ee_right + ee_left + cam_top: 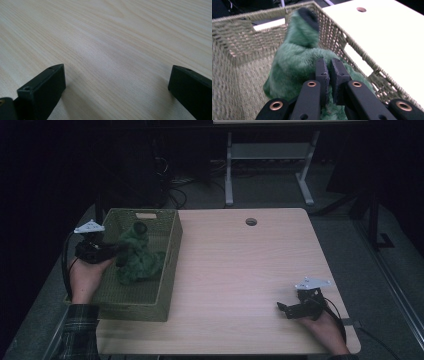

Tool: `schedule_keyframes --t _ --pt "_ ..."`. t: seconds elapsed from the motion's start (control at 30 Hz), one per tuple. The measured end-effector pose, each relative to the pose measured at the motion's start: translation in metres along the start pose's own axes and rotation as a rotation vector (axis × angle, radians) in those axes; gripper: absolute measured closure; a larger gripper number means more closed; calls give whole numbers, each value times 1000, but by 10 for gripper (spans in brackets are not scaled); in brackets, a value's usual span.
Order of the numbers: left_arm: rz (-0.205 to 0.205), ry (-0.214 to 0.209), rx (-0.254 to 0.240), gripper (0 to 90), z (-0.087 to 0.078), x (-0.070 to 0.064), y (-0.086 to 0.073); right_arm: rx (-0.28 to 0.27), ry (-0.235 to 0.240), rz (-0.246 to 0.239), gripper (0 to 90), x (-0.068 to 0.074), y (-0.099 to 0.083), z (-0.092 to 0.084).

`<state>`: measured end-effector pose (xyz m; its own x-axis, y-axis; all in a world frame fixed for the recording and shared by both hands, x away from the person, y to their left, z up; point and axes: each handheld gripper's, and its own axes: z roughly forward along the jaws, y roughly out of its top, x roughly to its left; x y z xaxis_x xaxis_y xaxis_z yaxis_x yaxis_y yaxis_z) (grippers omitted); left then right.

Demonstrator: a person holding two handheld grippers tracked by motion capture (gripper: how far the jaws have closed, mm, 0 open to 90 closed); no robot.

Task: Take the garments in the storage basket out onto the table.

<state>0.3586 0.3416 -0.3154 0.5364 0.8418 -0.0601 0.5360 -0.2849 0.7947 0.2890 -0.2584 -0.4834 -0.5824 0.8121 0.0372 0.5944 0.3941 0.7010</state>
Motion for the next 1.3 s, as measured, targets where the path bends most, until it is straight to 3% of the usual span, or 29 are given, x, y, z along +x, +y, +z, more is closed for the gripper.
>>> schedule_keyframes --t 0.83,1.3 --pt "70 -9 -148 854 -43 -22 64 0 0 0 8 0 0 0" --pt "98 -100 -184 854 -42 -49 82 0 0 0 7 0 0 0"
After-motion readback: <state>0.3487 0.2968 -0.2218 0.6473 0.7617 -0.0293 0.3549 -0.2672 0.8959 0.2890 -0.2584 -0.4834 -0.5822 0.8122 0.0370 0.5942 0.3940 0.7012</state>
